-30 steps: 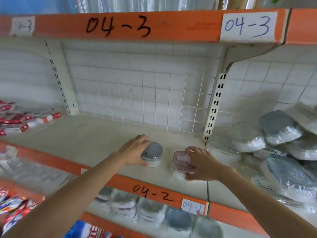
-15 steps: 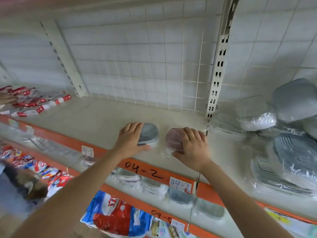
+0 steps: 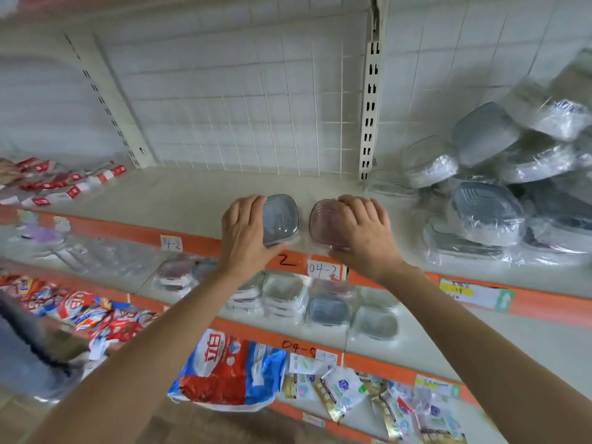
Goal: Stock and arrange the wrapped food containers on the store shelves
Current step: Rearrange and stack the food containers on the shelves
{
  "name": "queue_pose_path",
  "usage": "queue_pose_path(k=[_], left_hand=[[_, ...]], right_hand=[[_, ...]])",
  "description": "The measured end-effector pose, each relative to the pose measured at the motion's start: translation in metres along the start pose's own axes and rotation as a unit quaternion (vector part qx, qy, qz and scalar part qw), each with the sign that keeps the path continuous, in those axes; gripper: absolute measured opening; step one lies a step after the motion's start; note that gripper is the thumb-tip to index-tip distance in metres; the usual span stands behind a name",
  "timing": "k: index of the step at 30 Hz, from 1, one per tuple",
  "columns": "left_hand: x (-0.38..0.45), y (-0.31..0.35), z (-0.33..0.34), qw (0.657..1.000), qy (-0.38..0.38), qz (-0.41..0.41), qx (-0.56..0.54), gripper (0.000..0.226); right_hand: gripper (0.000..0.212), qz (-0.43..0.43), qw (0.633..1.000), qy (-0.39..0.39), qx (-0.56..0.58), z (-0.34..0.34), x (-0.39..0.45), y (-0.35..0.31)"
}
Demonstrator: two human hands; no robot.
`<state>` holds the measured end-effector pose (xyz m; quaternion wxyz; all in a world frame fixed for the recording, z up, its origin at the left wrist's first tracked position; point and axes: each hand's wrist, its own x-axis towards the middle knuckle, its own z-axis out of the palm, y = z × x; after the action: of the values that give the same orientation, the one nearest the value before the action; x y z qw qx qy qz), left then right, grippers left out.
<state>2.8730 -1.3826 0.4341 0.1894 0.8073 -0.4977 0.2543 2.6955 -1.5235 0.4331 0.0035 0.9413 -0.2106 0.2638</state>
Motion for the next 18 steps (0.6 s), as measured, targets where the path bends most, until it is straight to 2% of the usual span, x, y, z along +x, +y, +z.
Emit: queue_pose_path(k=[4, 9, 13, 18], left_hand=[[-0.07, 0.008, -0.019, 0.999, -0.013, 0.013, -0.037, 0.09], [-0.153, 0.02, -0.02, 0.992, -0.103, 0.043, -0.06, 0.088], [-0.174, 0.03, -0.004, 0.977, -0.192, 0.073, -0.062, 0.087], [-0.17, 0.04, 0.041, 0.956, -0.268, 0.098, -0.064, 0.084]], right_hand=[[0.081, 0.0, 0.999, -0.05, -0.014, -0.016, -0.056, -0.03], [0.079, -0.002, 0.984, -0.169, -0.063, -0.016, -0.136, -0.057], [0.078, 0.02, 0.968, -0.244, -0.061, -0.001, -0.177, -0.051], [0.079, 0.091, 0.961, -0.255, -0.054, 0.038, -0.196, -0.02]])
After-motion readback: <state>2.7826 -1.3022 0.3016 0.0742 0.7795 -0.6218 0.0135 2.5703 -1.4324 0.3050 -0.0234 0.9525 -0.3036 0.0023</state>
